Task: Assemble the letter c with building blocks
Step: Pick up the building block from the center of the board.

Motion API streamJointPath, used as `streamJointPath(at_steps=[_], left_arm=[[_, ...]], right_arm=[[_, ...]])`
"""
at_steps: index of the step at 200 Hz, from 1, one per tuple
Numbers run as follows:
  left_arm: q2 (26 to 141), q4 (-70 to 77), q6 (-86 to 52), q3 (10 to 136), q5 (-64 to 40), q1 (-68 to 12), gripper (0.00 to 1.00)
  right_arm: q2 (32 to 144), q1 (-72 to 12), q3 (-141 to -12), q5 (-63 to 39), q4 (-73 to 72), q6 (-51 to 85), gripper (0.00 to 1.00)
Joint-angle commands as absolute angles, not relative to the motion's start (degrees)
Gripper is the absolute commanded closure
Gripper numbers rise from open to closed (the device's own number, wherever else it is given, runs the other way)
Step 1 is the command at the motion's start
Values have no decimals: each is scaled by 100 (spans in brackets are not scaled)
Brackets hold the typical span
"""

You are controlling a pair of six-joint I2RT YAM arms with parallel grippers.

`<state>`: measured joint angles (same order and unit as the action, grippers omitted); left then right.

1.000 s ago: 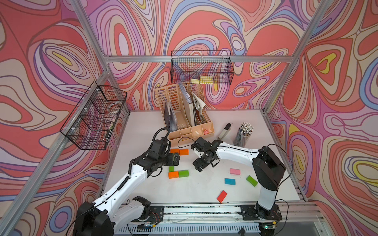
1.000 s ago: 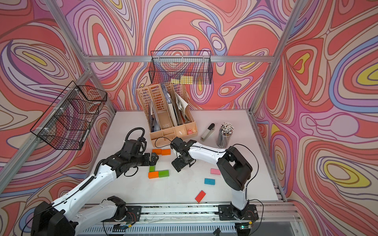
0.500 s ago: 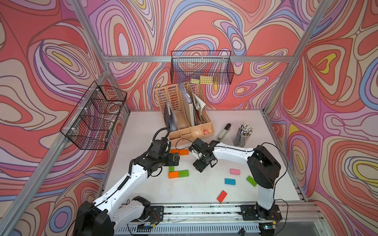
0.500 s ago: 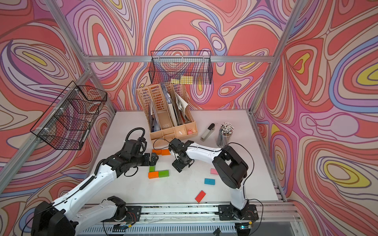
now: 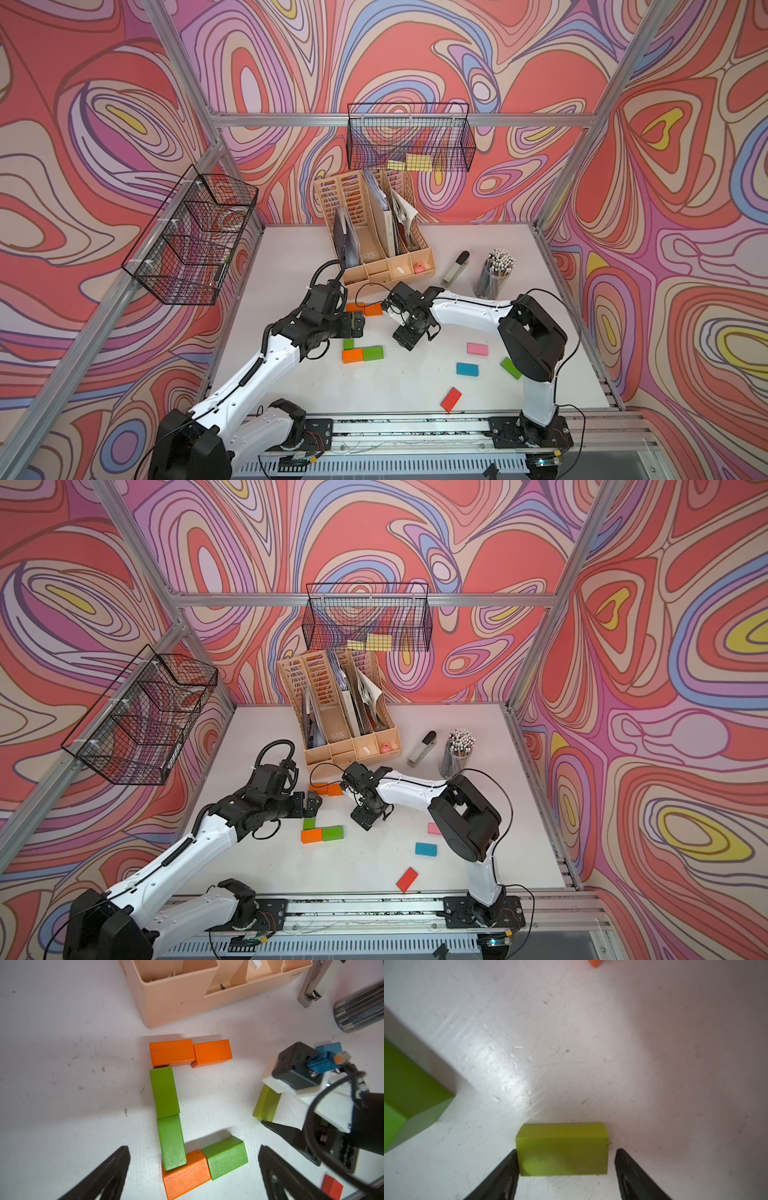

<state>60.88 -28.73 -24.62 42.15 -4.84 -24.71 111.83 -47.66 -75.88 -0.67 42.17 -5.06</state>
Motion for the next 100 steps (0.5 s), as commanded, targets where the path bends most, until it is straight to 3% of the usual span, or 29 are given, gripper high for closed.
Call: streamJointPath(at_steps=[1,70,100], left_arm=[[6063,-2962,-2421,4141,-398,-2479,1],[6091,-2781,-2452,4062,-490,-2483,1],[6056,-2514,-2503,3935,-647,-2487,1]], right_arm=[[11302,-4763,-7690,-14,4191,-618,26],[10671,-4687,-6987,-114,3783,-1620,40],[10183,-4503,-6530,-393,3618,-2403,40]])
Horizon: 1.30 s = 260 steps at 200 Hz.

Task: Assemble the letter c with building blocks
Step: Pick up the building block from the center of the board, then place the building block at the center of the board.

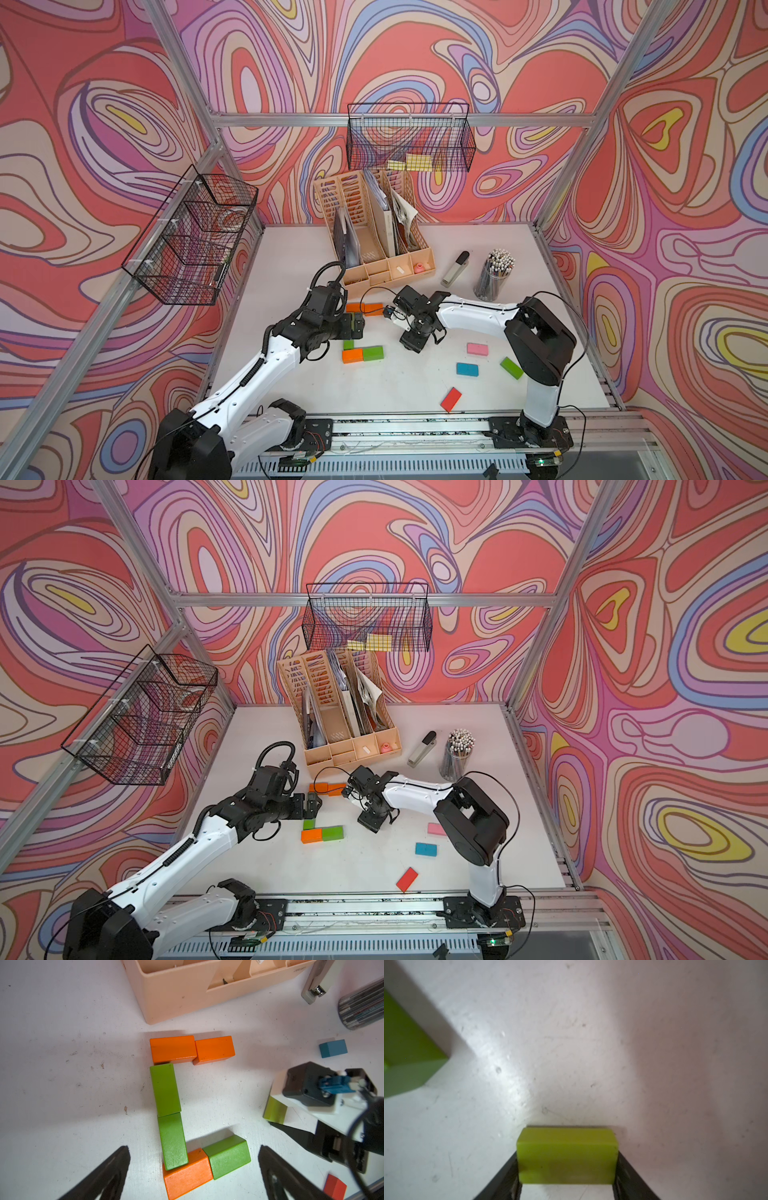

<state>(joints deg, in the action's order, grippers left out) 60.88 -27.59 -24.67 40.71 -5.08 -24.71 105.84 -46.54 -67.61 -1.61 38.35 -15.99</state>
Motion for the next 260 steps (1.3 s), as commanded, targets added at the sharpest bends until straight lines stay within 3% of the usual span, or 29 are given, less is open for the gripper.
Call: streamJointPath(at_steps=[1,87,156,219,260], left_arm=[[6056,-2505,-2504,3932,-653,-2483,1],[5954,-2102,-2329,3826,-505,-2479,1],[5941,-2055,-2272,3718,-499,-2481,0],[5983,-2013,-2276,3729,-489,-2481,1],[6011,-2019,-2268,3728,-527,-2479,1]], right_arm=[[10185,-4488,-6522,-403,3624,-2423,40],[10055,-4008,-6610,-450,4685,-4379,40],[10581,-3982,-7121,18,4887,-4842,39],[10242,-3998,-6850,164,4491,-4909,14],[9372,-3990,-6599,-365,4016,-4495,10]])
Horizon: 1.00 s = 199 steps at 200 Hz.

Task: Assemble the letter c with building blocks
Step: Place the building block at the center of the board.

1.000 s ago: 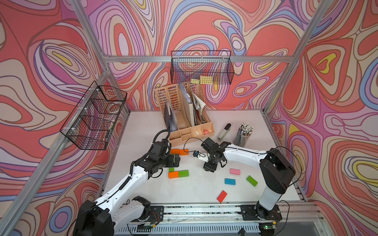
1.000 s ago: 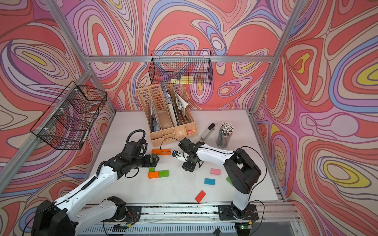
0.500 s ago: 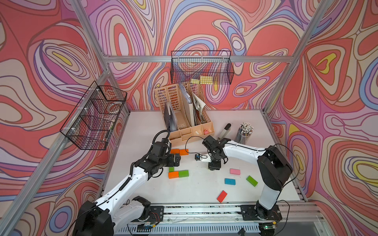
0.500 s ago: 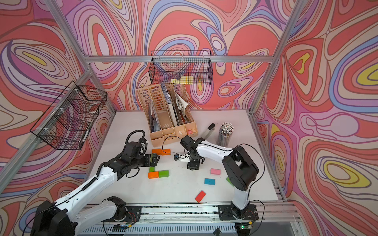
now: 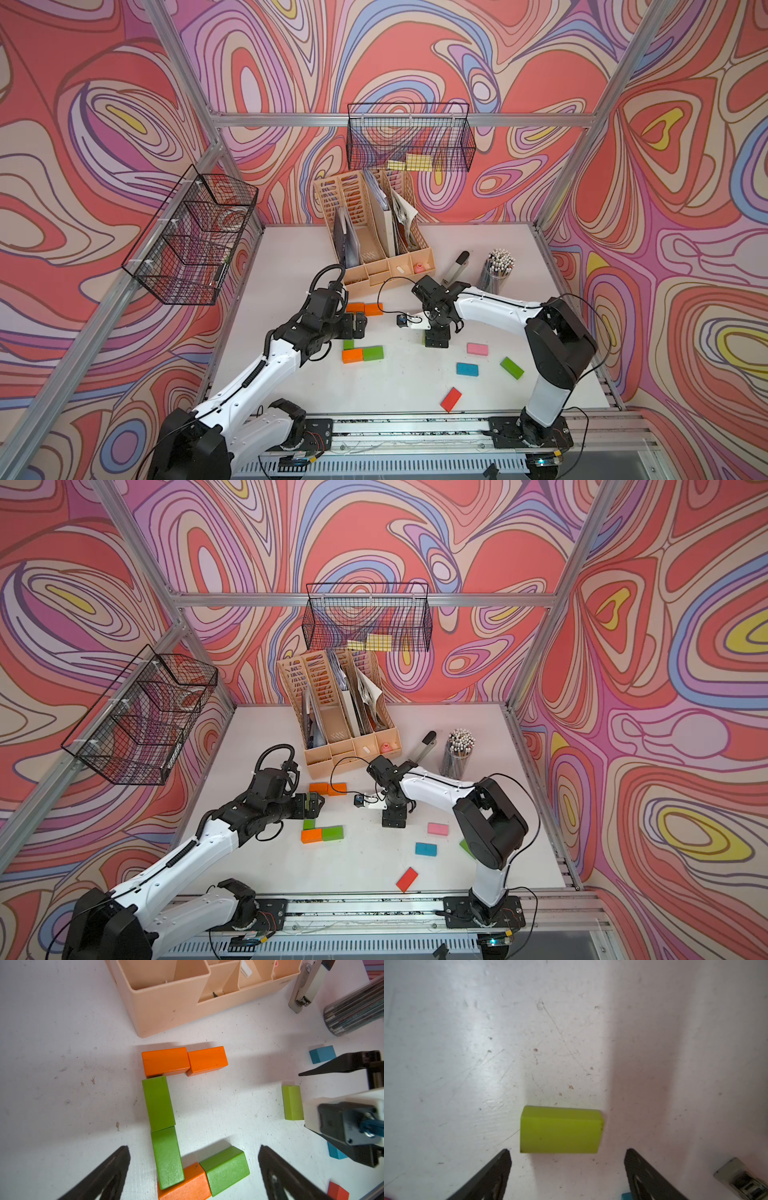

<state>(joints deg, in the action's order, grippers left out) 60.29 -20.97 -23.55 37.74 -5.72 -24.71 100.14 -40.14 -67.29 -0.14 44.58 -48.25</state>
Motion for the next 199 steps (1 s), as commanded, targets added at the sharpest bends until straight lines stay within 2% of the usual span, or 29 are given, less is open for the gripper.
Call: streamJointPath(at_steps=[1,25,62,107,151,199], left_arm=[[6007,-2016,-2268,3727,-527,-2479,1],[5929,-2004,-2276,3683,-533,-2483,1],[5896,-1969,-2293,3639,-651,-2479,1],[5888,-1943,-2320,3628,-752,-2480,1],[5906,-1921,-2338,3609,-802,-2479,0],[5889,-1981,-2319,3611,-675,-2483,1]], right_arm=[[9349,-3990,-6587,-371,3990,-4458,10],[8913,-3990,-6486,-367,3565,-3329,12],[8399,-3990,-6437,-29,3384,-364,28],[8348,-4127,-6530,698,3902,3064,30],[8753,-4343,-6520,1154,4086,4427,30],[9368,-4369,-6530,1130,4012,4764,28]])
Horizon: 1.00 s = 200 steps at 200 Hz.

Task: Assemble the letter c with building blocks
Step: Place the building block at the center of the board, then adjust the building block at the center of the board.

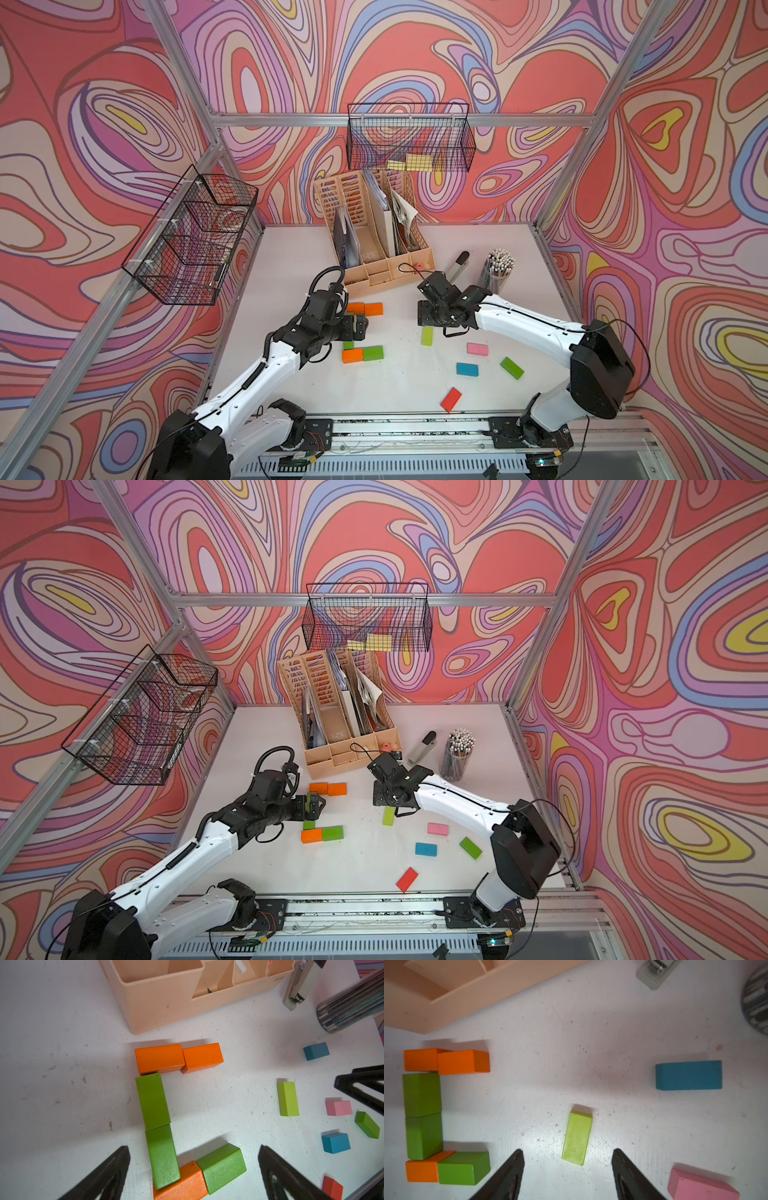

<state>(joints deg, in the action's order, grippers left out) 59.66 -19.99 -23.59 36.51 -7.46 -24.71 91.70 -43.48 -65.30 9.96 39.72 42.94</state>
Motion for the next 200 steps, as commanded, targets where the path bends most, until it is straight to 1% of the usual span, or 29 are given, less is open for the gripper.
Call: streamJointPath(at_steps=[1,23,39,45,51,100,200], left_arm=[[5889,-1993,-2320,3616,-671,-2481,1],[5881,-2047,-2309,3626,-591,-2481,1],[5871,-2043,-2319,3614,-588,-2486,1],[5871,-2046,-2319,3620,-591,-2479,0],[5871,-2048,-2316,3613,-598,-2481,1],[5845,-2040,-2321,3565,-633,-2479,1],[5941,-2008,-2320,3567,-633,-2480,1]], right_arm=[[9382,-4373,-6530,1128,4010,4772,28],[9496,-4369,-6476,990,3870,4833,29],[9535,-4377,-6391,906,3736,4885,33],[9560,-4374,-6381,899,3727,4904,37],[9578,-4376,-6372,873,3708,4920,38],[9711,-4367,-6088,733,3470,5084,40],[10095,-4306,-5996,491,3259,4926,52]])
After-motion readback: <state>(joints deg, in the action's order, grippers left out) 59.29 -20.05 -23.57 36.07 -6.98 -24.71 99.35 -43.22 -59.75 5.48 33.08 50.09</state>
